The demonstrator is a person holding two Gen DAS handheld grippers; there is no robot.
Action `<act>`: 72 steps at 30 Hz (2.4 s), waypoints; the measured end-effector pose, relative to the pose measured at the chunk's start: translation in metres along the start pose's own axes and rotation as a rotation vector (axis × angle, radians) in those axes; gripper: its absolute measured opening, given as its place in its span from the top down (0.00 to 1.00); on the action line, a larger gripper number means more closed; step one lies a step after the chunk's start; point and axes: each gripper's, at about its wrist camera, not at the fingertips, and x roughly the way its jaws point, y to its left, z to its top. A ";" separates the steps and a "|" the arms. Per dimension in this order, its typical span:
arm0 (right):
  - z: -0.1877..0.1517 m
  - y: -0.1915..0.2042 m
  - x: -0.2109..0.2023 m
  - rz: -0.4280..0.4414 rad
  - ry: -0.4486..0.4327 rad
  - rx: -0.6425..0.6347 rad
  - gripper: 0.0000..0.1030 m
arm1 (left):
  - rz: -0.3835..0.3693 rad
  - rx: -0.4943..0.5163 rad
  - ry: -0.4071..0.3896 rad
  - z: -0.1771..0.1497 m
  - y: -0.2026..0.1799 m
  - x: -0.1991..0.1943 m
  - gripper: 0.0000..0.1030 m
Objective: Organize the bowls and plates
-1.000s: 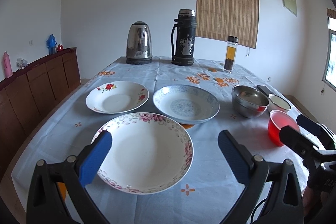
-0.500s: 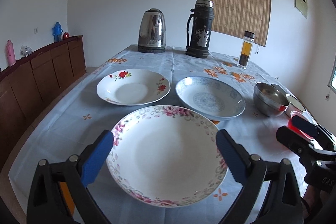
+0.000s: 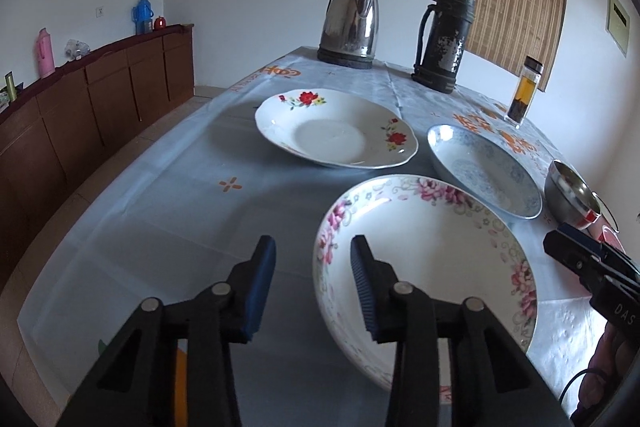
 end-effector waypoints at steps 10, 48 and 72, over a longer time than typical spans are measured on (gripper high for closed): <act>0.004 0.006 0.039 0.053 0.132 -0.011 0.76 | -0.046 0.011 0.073 0.002 0.001 0.016 0.79; 0.013 0.016 0.019 0.030 0.010 -0.070 0.90 | -0.045 0.083 -0.024 0.021 -0.018 0.001 0.86; 0.051 0.002 0.040 0.108 -0.137 -0.136 0.90 | 0.051 0.029 -0.112 0.055 -0.030 0.015 0.85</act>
